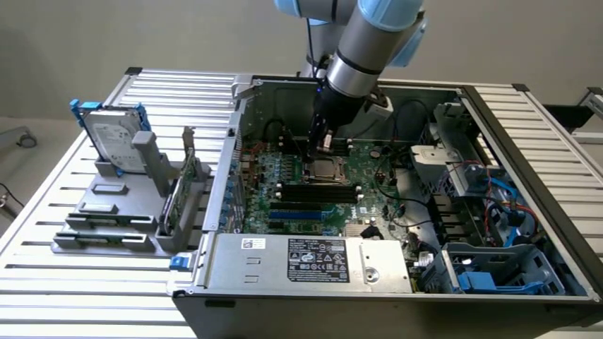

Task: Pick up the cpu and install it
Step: 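Close the cpu cover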

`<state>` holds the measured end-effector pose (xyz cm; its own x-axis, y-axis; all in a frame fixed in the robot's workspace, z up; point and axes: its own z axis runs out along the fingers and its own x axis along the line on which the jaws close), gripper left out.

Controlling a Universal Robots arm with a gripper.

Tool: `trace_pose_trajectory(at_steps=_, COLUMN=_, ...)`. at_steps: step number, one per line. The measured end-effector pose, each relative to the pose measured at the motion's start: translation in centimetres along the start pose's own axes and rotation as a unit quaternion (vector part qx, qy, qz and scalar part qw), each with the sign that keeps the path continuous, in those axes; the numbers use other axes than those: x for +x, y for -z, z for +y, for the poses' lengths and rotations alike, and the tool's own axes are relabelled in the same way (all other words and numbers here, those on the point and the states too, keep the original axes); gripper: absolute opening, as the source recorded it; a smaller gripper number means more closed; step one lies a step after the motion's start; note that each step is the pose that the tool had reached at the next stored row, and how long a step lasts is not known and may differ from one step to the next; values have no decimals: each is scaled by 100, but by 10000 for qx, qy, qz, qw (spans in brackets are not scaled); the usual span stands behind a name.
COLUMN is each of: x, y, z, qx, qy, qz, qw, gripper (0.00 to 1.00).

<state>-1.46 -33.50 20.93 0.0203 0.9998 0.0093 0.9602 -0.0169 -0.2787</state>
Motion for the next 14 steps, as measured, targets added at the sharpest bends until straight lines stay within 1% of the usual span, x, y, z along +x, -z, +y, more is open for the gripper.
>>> trace_pose_trajectory(at_steps=3, x=-1, y=-43, z=6, qx=16, qy=0, qz=-1, qw=10000, gripper=11)
trace_pose_trajectory(at_steps=7, x=-1, y=-76, z=15, qx=23, qy=0, qz=-1, qw=10000, gripper=11)
trace_pose_trajectory(at_steps=11, x=-1, y=-120, z=27, qx=60, qy=-1, qz=-1, qw=10000, gripper=11)
trace_pose_trajectory(at_steps=14, x=-3, y=-135, z=30, qx=71, qy=-2, qz=-4, qw=10000, gripper=11)
